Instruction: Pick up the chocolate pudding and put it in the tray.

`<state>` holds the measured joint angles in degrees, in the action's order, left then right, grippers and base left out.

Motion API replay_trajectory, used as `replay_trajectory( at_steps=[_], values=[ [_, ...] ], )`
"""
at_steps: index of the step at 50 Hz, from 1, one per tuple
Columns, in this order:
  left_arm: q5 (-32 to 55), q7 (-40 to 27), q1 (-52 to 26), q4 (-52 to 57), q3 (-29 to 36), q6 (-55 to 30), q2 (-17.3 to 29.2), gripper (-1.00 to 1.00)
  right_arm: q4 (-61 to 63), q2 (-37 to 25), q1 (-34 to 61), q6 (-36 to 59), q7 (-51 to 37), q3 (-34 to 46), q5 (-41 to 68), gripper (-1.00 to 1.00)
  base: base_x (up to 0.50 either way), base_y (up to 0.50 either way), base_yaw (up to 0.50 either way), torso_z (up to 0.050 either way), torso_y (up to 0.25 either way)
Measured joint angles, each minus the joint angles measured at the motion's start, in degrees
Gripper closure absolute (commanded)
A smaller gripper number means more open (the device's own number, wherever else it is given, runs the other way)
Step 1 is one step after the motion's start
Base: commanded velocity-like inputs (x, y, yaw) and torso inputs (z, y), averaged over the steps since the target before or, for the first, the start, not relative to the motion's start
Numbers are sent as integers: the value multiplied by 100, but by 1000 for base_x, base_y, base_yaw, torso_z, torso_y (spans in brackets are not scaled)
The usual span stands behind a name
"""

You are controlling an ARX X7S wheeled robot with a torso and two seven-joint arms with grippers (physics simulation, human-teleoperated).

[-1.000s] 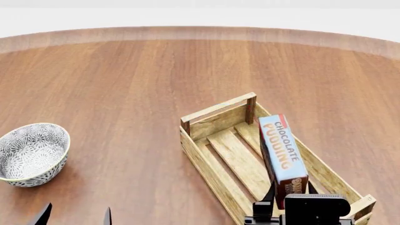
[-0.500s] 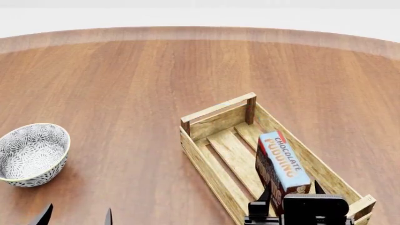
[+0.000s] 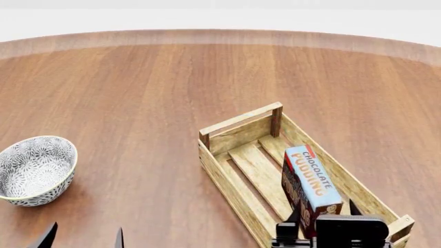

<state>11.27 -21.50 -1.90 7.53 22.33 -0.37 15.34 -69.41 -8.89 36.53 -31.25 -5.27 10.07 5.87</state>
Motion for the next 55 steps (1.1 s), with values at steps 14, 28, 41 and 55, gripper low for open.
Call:
replay_trajectory(
  at_steps=[14,28,41,55],
  values=[
    [0,-56,-24,175,39,-139,46,-100,1987,-236,-721,950,-38,-112,151,-100,0,0,0,0,0],
    [9,-98,-53,318,67,-257,96,-100,3771,-445,-1328,1652,-136,-133,265,-100,0,0,0,0,0],
    [4,-156,-54,522,90,-369,152,-100,5548,-640,-1954,2107,-243,-197,486,-100,0,0,0,0,0],
    [-22,-261,33,946,107,-491,244,-100,7276,-836,-2671,2360,-403,-287,706,-100,0,0,0,0,0]
  ],
)
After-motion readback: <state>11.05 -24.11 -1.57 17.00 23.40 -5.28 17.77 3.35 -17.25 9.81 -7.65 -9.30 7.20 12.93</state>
